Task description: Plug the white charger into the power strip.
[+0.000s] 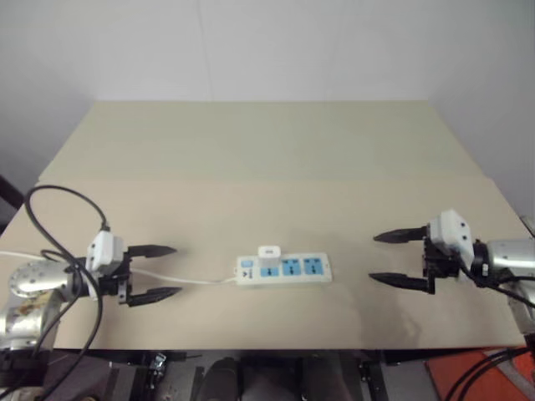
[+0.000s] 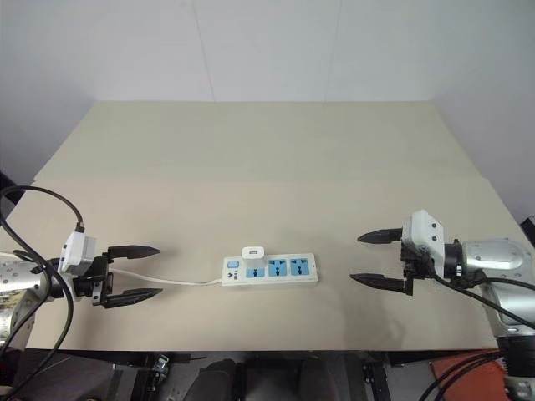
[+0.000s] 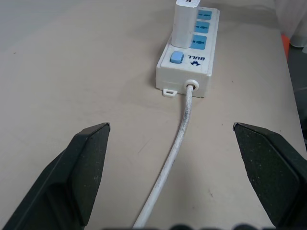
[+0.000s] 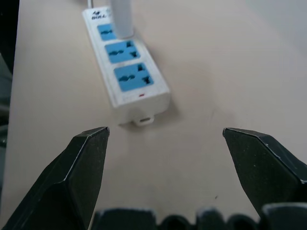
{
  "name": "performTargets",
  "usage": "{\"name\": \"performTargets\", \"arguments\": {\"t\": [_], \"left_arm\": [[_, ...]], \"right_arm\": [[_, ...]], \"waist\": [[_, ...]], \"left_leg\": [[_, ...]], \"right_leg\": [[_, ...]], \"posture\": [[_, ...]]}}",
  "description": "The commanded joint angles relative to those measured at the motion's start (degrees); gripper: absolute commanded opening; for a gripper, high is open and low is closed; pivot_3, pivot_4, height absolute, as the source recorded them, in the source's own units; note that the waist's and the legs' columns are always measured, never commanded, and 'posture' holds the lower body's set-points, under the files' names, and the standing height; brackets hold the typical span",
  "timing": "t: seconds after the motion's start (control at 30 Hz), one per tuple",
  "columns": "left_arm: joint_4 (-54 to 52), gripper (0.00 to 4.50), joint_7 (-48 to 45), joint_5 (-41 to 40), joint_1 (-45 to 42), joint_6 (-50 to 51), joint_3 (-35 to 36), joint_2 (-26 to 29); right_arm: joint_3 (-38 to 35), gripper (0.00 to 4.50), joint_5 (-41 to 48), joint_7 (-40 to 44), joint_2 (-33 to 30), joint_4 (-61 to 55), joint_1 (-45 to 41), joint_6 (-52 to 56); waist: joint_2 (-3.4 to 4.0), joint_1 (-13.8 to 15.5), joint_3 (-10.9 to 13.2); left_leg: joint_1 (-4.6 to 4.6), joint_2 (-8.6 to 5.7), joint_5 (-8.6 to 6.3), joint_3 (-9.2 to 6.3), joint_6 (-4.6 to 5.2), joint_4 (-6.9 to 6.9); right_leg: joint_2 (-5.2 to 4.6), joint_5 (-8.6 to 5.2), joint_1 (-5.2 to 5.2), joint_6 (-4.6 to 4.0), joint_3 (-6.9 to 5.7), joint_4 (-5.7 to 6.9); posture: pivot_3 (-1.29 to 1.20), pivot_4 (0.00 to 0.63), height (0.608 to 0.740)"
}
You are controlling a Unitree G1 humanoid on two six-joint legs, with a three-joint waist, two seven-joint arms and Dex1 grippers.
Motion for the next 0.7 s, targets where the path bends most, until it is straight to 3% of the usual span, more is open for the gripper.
{"name": "performTargets", "arguments": {"t": [0.03,0.33,0.6,0.7], "left_arm": [[-1.45,4.48,-0.29,-1.39,-0.71,-0.50,1.09,0.41],[-0.51,4.48,0.63,0.40,-0.70,-2.17,-0.06,-0.22],[-0.72,4.48,1.06,-0.15,-1.78,-1.20,-0.62,-0.78],[-0.40,4.48,-1.07,-2.01,-2.39,0.65,-0.64,-0.32]], "right_arm": [[-2.45,4.50,0.78,0.28,-1.08,-1.70,0.32,-1.11],[-4.49,4.50,3.46,-0.40,-2.32,-4.96,2.96,3.59],[-5.84,4.50,4.45,-6.12,-1.63,-9.22,5.56,9.77],[-6.20,4.50,1.13,-10.87,-1.42,-12.96,7.45,9.25]], "waist": [[-0.02,-0.01,0.01],[-0.05,-0.05,0.03],[-0.12,-0.01,0.07],[-0.12,0.03,0.07]], "left_leg": [[0.00,0.01,0.00,0.02,0.00,0.00],[-0.01,0.01,0.00,0.07,0.00,-0.01],[0.00,0.01,0.00,0.07,0.00,0.02],[0.00,0.01,0.00,0.07,0.00,0.02]], "right_leg": [[0.00,0.03,-0.01,-0.05,0.00,0.00],[0.01,0.08,-0.02,-0.12,0.02,0.01],[0.01,0.08,0.00,-0.12,0.04,0.04],[0.02,0.08,-0.01,-0.12,0.04,0.05]], "posture": [[0.00,0.150,0.740],[0.00,0.150,0.740],[0.00,0.150,0.740],[0.00,0.150,0.740]]}}
